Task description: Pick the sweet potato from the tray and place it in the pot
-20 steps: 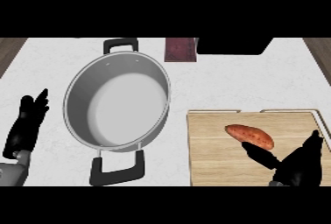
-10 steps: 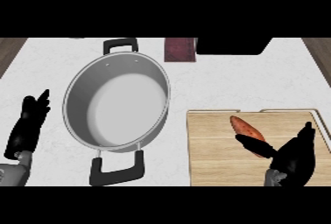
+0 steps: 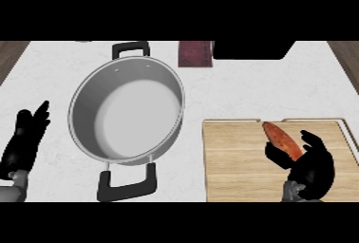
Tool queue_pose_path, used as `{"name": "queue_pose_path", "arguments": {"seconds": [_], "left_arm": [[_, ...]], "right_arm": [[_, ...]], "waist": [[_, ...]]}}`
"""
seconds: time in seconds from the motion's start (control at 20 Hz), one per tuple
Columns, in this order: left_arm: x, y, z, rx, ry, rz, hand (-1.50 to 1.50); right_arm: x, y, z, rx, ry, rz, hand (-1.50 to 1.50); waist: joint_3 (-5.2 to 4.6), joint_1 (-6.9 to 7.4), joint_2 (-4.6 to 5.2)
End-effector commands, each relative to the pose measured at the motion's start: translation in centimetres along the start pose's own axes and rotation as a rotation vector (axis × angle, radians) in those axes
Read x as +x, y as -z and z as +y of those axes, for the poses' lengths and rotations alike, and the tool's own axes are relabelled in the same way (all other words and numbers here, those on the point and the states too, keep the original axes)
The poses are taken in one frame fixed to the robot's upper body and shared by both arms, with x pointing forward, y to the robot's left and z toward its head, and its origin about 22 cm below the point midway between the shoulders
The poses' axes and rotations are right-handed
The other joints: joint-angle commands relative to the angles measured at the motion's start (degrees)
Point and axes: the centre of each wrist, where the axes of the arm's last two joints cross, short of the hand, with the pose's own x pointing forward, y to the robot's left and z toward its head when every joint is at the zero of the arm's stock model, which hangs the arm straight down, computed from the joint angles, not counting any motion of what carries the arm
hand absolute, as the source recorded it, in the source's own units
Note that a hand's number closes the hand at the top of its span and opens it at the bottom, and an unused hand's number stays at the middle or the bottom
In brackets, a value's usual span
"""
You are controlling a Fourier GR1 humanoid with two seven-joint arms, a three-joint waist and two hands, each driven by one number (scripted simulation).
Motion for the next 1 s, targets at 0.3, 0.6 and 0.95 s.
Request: {"name": "queue_pose_path", "arguments": {"seconds": [0.3, 0.6, 0.95], "left_arm": [[1.6, 0.0, 0.9, -0.001, 0.004, 0.003, 0.0], [1.0, 0.3, -1.0, -0.027, -0.005, 0.008, 0.0], [2.5, 0.7, -1.9, -0.072, 0.019, -0.055, 0.0]], "right_arm": [[2.5, 0.3, 0.6, -0.181, -0.102, 0.087, 1.5], [1.7, -0.4, 1.1, 0.008, -0.335, -0.321, 1.5], [0.0, -0.9, 2.1, 0.334, -0.748, -1.033, 1.5]], "waist": [[0.01, -0.03, 0.03], [0.05, 0.87, 0.17], [0.05, 4.62, 1.05]]}}
